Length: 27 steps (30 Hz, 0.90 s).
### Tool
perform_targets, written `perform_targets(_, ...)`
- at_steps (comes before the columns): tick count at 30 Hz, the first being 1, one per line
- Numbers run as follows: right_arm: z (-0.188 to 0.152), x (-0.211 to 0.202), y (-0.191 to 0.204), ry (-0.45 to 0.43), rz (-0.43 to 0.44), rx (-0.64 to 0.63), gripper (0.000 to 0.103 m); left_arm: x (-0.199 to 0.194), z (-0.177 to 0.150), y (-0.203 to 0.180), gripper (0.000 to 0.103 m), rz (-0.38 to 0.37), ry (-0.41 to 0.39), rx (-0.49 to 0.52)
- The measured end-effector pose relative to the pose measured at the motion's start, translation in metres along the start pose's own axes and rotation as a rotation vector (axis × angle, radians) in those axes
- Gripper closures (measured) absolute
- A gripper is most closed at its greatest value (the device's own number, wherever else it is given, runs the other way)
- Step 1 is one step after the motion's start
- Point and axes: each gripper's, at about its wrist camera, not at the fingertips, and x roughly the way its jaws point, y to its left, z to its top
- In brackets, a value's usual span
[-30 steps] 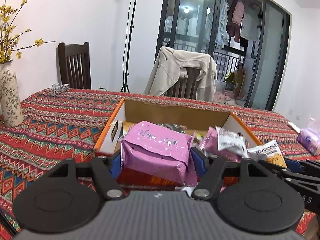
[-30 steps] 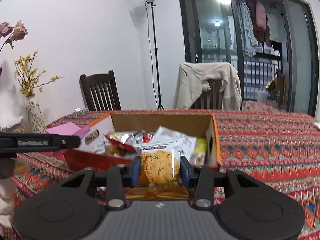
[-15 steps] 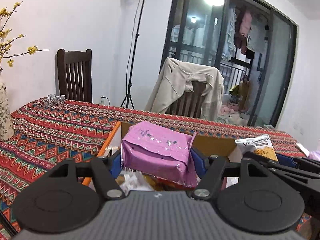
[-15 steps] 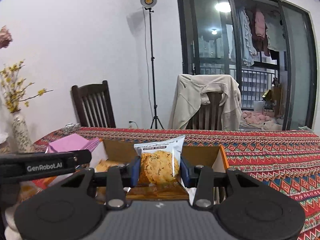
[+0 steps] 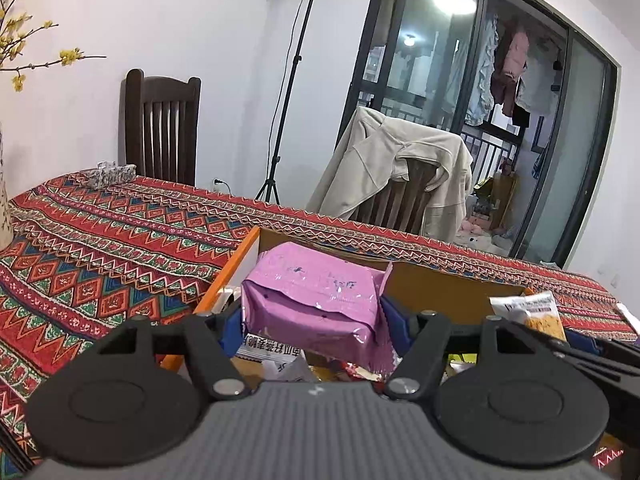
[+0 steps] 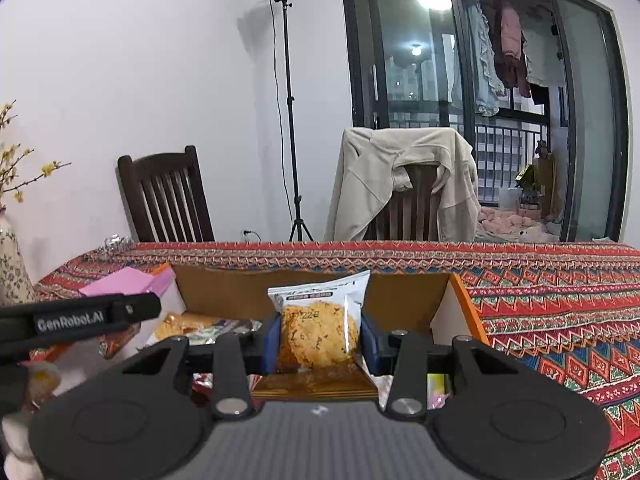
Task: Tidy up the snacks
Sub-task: 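Open both grippers over the box to drop the packets inside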
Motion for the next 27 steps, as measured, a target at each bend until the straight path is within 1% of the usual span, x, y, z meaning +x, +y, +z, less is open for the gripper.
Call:
perform_targets(2, 0.001, 0.002, -0.002, 0.006, 0.001, 0.004, 0.063, -0.002, -0.001, 0.000, 0.033, -0.005, -0.007, -0.003)
perform_targets(4, 0.000, 0.001, -0.004, 0.013, 0.001, 0.011, 0.061, -0.005, -0.003, 0.001, 0.028, -0.009, -0.016, -0.005)
perform_targets(5, -0.001, 0.000, -0.006, 0.014, 0.000, 0.014, 0.055, -0.006, -0.003, 0.000, 0.020, -0.008, -0.022, -0.008)
perform_targets(6, -0.001, -0.001, -0.007, 0.019, 0.000, 0.020, 0.047, -0.008, -0.003, 0.001, 0.011, -0.005, -0.030, -0.012)
perform_targets(8, -0.002, -0.003, -0.010, 0.019, -0.003, 0.037, 0.005, -0.013, -0.003, 0.003, 0.000, -0.003, -0.059, -0.026)
perform_targets(9, -0.002, -0.003, -0.013, 0.017, -0.001, 0.048, 0.000, -0.015, -0.002, 0.005, 0.000, -0.005, -0.079, -0.037)
perform_targets(12, -0.001, -0.005, -0.017, 0.009, -0.003, 0.070, 0.000, -0.019, -0.001, 0.007, 0.000, -0.005, -0.098, -0.057)
perform_targets(27, 0.002, -0.007, -0.016, 0.020, -0.017, 0.066, 0.000, -0.025, 0.002, 0.006, 0.000, -0.017, -0.103, -0.063)
